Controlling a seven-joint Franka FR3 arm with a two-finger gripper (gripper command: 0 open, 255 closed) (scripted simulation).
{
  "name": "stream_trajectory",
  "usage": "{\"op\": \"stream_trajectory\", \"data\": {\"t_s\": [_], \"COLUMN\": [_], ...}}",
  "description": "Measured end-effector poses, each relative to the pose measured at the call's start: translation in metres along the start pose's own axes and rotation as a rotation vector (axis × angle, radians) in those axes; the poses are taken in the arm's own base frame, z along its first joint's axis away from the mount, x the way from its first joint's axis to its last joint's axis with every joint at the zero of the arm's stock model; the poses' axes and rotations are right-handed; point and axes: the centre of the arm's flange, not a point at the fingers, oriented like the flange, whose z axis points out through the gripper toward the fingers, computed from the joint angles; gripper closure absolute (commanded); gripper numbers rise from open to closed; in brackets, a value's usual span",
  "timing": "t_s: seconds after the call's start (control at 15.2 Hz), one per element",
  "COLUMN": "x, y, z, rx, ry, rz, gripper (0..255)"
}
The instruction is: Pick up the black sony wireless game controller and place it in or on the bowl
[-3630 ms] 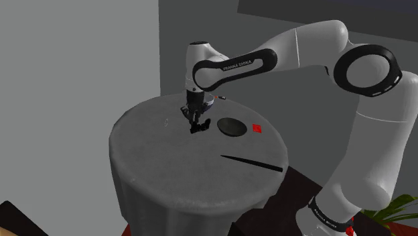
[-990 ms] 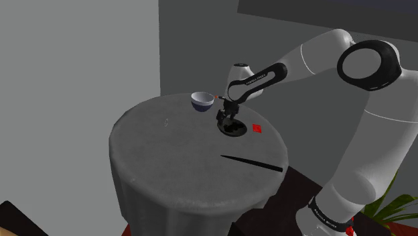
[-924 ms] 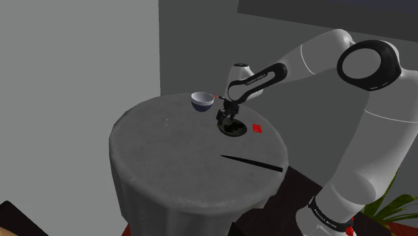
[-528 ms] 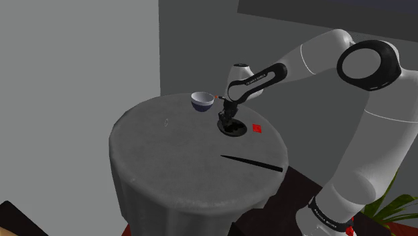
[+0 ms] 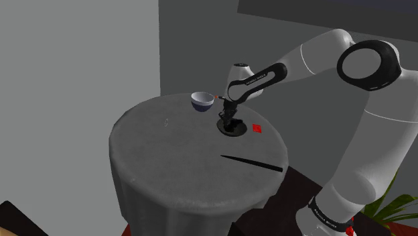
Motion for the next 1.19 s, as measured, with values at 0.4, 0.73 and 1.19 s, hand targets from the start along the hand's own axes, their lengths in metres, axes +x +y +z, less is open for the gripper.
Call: {"op": "stream_trajectory", "data": {"t_s": [0.4,0.73,1.19], "x": [-0.005,-0.005,-0.001], "y": [0.037,0.052,0.054], "z": [-0.014,-0.005,0.018], "rx": [-0.084,-0.115,-0.116], "ry": [0.101,0.138,0.139], "rz": [-0.169,-0.234,-0.237], "gripper": [0,0,0]}}
